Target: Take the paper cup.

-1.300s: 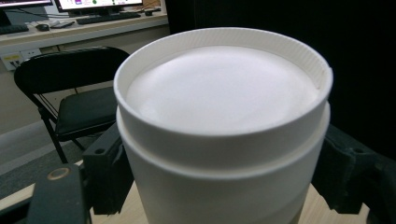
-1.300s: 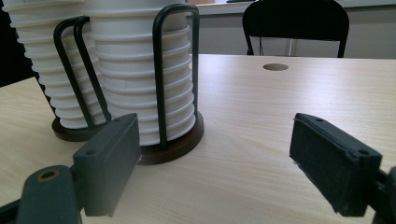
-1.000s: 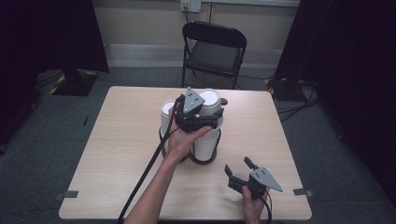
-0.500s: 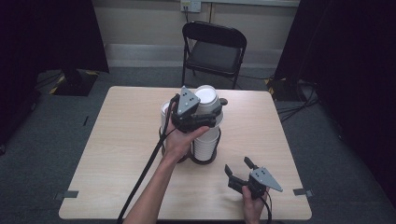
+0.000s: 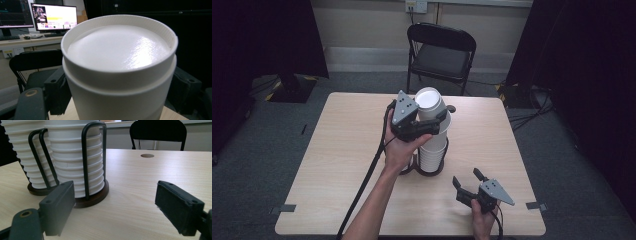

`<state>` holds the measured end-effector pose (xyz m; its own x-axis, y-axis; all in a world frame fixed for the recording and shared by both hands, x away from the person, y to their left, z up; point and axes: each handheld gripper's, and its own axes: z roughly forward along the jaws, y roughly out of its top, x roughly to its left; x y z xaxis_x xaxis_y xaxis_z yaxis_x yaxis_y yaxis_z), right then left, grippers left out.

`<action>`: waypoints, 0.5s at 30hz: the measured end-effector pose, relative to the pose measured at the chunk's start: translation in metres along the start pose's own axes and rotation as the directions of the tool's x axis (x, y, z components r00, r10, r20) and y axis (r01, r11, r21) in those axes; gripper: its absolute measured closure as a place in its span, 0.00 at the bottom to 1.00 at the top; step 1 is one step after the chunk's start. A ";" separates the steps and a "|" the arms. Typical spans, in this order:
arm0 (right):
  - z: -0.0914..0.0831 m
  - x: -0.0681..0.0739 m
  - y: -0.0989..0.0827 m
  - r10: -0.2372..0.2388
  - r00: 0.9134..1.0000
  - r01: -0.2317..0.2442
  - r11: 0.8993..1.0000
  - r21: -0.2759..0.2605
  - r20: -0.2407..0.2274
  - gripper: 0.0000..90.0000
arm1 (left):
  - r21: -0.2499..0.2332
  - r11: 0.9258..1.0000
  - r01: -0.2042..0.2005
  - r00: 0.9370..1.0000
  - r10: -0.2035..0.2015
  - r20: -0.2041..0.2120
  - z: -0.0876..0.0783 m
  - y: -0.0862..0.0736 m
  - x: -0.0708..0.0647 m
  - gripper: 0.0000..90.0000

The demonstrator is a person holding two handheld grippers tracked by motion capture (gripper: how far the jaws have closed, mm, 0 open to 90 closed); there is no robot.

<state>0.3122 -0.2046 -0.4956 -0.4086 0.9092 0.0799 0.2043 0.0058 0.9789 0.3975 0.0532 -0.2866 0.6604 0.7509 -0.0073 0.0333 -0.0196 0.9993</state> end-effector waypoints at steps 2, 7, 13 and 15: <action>0.000 0.000 0.000 -0.002 1.000 0.002 1.000 0.000 0.000 0.18 | -0.013 1.000 0.009 1.000 -0.009 -0.001 -0.003 0.001 0.000 0.22; 0.000 0.000 0.000 -0.005 1.000 0.005 1.000 0.001 -0.001 0.18 | -0.036 0.999 0.027 1.000 -0.027 -0.003 -0.008 0.005 0.002 0.22; 0.000 0.000 0.000 -0.004 1.000 0.004 1.000 0.004 0.000 0.18 | -0.035 0.999 0.040 0.999 -0.040 0.009 -0.015 0.007 0.004 0.22; 0.000 0.000 0.000 -0.006 1.000 0.006 1.000 0.003 0.000 0.18 | -0.043 0.998 0.046 0.999 -0.046 0.010 -0.019 0.008 0.004 0.22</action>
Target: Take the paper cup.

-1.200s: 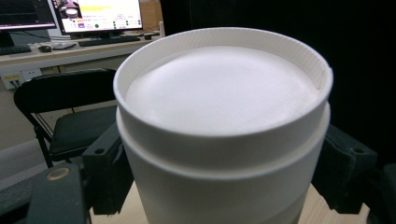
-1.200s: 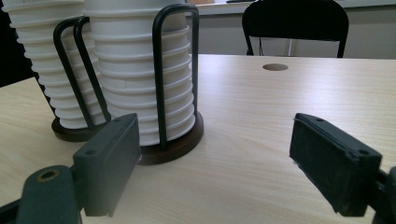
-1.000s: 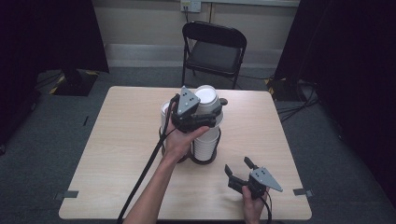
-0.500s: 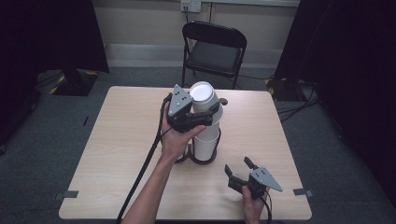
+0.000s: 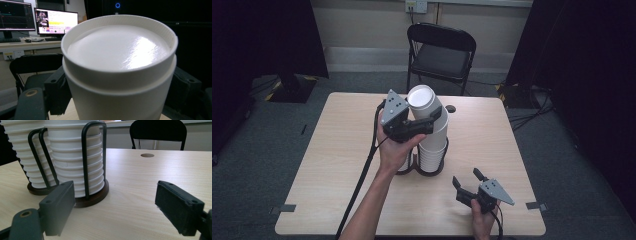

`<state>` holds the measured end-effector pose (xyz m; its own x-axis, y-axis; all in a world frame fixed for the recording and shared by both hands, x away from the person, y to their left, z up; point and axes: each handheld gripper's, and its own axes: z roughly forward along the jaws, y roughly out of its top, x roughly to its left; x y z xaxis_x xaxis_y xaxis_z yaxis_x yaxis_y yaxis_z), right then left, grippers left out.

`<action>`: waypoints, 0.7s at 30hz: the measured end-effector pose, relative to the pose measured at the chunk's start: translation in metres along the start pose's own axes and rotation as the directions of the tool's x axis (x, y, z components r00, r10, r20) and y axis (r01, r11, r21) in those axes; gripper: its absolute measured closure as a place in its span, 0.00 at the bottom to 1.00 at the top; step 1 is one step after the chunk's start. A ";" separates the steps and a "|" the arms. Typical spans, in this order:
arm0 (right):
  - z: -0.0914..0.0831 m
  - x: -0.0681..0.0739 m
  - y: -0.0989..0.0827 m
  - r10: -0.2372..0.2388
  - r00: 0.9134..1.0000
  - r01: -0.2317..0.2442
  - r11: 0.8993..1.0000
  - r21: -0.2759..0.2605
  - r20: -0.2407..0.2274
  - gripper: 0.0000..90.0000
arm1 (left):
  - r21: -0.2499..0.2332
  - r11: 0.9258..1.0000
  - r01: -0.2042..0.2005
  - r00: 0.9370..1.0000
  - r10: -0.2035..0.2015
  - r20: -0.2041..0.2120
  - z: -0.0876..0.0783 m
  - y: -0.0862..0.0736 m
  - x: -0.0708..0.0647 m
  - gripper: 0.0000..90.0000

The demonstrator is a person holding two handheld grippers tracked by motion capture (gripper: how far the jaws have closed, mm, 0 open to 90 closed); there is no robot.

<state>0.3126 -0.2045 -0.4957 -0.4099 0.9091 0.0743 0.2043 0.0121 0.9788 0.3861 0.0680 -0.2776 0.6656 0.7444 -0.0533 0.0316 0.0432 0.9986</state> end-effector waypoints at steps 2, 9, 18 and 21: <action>0.000 0.000 0.000 0.000 1.000 0.000 1.000 0.000 0.000 0.18 | -0.005 1.000 0.005 1.000 -0.005 0.002 -0.004 0.002 0.000 0.22; 0.000 0.000 0.000 0.001 1.000 -0.001 1.000 0.001 -0.001 0.18 | -0.016 0.999 0.038 0.999 -0.038 0.032 -0.014 0.006 -0.001 0.22; 0.000 0.000 0.000 0.004 1.000 -0.004 1.000 -0.003 0.002 0.18 | 0.008 1.000 0.019 0.995 -0.020 0.097 -0.028 -0.002 -0.008 0.22; 0.000 0.000 0.000 0.000 1.000 0.000 1.000 -0.003 0.002 0.18 | 0.001 0.999 0.034 0.994 -0.034 0.107 -0.035 -0.004 -0.008 0.22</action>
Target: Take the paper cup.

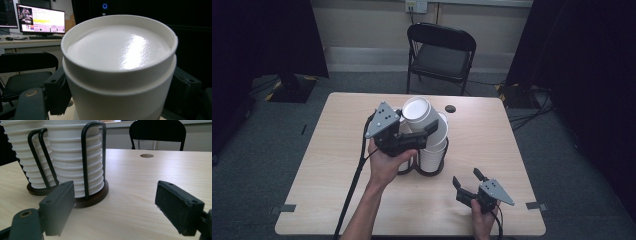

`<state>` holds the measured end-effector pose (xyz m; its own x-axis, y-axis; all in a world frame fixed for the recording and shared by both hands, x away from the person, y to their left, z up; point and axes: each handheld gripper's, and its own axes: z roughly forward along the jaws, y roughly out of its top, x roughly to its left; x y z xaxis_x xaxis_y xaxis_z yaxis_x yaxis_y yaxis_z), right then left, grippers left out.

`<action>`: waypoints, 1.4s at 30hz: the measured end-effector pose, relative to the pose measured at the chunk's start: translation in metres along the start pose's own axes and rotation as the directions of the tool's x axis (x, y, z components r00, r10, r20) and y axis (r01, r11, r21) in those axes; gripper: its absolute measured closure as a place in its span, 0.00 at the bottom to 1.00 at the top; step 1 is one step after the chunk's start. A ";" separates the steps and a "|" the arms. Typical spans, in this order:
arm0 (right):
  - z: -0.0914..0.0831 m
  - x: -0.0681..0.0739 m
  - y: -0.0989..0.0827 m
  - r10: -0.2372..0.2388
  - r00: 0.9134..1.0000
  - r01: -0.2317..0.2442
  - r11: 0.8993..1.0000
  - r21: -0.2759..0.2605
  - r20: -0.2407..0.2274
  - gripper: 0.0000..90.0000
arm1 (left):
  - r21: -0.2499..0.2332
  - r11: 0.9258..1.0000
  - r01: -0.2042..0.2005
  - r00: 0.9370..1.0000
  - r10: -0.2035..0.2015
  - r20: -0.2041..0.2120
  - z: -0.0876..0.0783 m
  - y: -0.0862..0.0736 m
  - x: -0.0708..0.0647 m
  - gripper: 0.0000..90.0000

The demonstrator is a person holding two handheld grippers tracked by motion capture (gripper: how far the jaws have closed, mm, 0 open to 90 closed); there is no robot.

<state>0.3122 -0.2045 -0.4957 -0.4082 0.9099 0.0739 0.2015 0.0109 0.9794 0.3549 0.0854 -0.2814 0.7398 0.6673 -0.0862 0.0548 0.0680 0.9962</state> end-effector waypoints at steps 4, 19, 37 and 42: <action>0.000 0.000 0.000 0.003 1.000 -0.003 1.000 0.001 0.000 0.18 | 0.001 1.000 0.022 1.000 -0.022 0.003 -0.007 -0.004 0.002 0.22; 0.002 0.000 0.001 -0.007 0.998 0.009 1.000 0.028 -0.059 0.19 | 0.096 0.992 0.081 0.996 -0.083 0.014 -0.017 -0.037 0.003 0.22; -0.002 -0.001 -0.001 -0.017 0.991 0.015 1.000 -0.013 -0.132 0.16 | 0.176 0.980 0.089 0.996 -0.090 -0.006 -0.022 -0.089 -0.003 0.22; -0.001 0.001 0.000 -0.032 0.984 0.032 0.999 -0.001 -0.175 0.17 | 0.225 0.965 0.133 0.991 -0.135 -0.003 -0.022 -0.104 -0.001 0.22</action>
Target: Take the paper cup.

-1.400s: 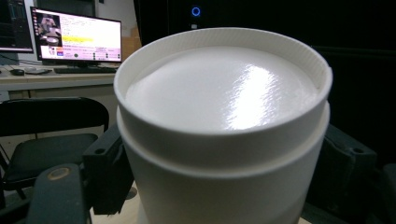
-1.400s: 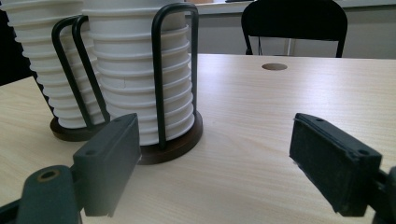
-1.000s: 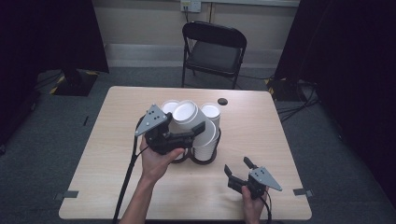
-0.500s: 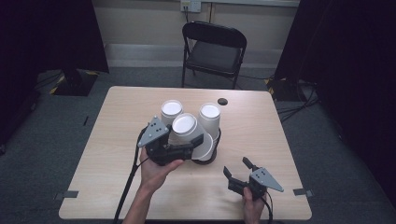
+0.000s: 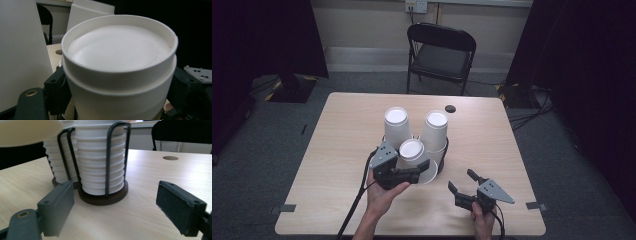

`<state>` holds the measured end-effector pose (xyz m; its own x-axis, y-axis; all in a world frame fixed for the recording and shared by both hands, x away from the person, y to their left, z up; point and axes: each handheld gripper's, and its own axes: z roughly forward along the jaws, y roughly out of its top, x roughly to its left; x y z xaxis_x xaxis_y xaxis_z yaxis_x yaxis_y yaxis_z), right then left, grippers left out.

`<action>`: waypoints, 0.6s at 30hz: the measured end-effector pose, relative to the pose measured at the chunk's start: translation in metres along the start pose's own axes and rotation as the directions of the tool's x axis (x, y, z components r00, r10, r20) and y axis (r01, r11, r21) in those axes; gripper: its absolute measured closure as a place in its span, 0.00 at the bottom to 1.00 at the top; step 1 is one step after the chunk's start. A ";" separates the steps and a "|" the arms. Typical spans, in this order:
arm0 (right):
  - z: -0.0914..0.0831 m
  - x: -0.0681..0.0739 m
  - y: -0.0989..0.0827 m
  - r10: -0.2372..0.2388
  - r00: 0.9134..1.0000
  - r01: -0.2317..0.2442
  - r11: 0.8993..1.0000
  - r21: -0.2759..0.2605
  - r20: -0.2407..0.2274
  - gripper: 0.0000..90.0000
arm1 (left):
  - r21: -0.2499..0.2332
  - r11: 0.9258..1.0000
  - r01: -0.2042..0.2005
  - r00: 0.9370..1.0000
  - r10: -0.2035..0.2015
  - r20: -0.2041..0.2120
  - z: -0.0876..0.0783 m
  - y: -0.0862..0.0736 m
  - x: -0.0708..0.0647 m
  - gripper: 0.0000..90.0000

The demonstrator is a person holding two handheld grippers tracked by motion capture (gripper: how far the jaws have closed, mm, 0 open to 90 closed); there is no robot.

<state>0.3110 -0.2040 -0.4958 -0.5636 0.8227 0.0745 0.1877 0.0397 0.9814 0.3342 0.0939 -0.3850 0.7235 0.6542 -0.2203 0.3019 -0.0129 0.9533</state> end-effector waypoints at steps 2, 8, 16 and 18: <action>-0.001 0.003 0.000 -0.021 1.000 0.021 1.000 -0.008 -0.004 0.17 | 0.010 1.000 0.012 1.000 -0.013 0.014 0.000 -0.006 0.001 0.22; 0.002 0.020 0.000 -0.061 0.996 0.064 0.997 0.046 -0.064 0.22 | 0.003 0.995 0.101 0.995 -0.101 0.024 -0.005 -0.024 0.000 0.22; 0.007 0.046 -0.001 -0.108 0.983 0.115 0.992 0.042 -0.151 0.28 | 0.006 0.983 0.181 0.982 -0.182 0.044 -0.008 -0.042 -0.001 0.22; 0.008 0.051 -0.002 -0.124 0.979 0.132 0.991 0.037 -0.160 0.32 | 0.006 0.979 0.202 0.978 -0.202 0.047 -0.009 -0.045 0.001 0.22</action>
<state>0.2882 -0.1580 -0.4949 -0.7037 0.7102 -0.0207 0.1419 0.1689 0.9754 0.3154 0.1021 -0.4262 0.6756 0.6073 -0.4180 0.4457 0.1153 0.8877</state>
